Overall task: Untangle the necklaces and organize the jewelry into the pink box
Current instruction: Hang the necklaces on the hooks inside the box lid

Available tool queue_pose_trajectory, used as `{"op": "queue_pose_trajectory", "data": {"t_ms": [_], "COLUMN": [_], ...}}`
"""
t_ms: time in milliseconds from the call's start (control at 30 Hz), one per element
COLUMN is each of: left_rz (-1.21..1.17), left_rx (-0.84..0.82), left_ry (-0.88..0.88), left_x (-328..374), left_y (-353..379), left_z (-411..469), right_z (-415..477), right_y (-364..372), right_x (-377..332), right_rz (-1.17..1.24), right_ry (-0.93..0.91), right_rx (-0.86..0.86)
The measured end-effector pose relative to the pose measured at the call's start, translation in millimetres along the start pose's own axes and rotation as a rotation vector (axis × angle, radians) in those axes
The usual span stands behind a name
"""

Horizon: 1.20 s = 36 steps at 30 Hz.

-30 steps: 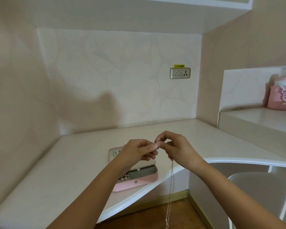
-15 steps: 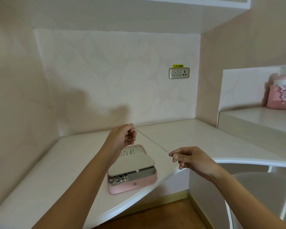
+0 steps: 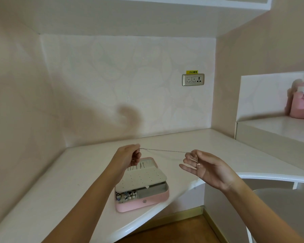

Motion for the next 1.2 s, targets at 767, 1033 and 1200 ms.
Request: {"op": "queue_pose_trajectory", "data": {"t_ms": [767, 1033, 1200], "left_rz": [-0.441, -0.113, -0.003], "left_rx": [0.054, -0.058, -0.091], "left_ry": [-0.210, -0.171, -0.080], "left_x": [-39.0, -55.7, -48.6], "left_y": [-21.5, -18.7, -27.8], "left_z": [28.9, 31.3, 31.1], "right_z": [31.5, 47.7, 54.4], "right_y": [-3.3, 35.6, 48.9], "right_x": [-28.3, -40.5, -53.3], "right_rz": [0.414, -0.627, -1.170], "right_ry": [-0.294, -0.085, 0.026], "right_rx": [0.058, 0.147, 0.198]}}
Point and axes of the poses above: each hand's wrist, its own z-axis towards the middle knuckle, its own y-axis out of the palm, x = y × z, the point moved 9 cm from there along z, towards the middle knuckle, and after that the axes turned 14 degrees about z, right-handed, at the moved point
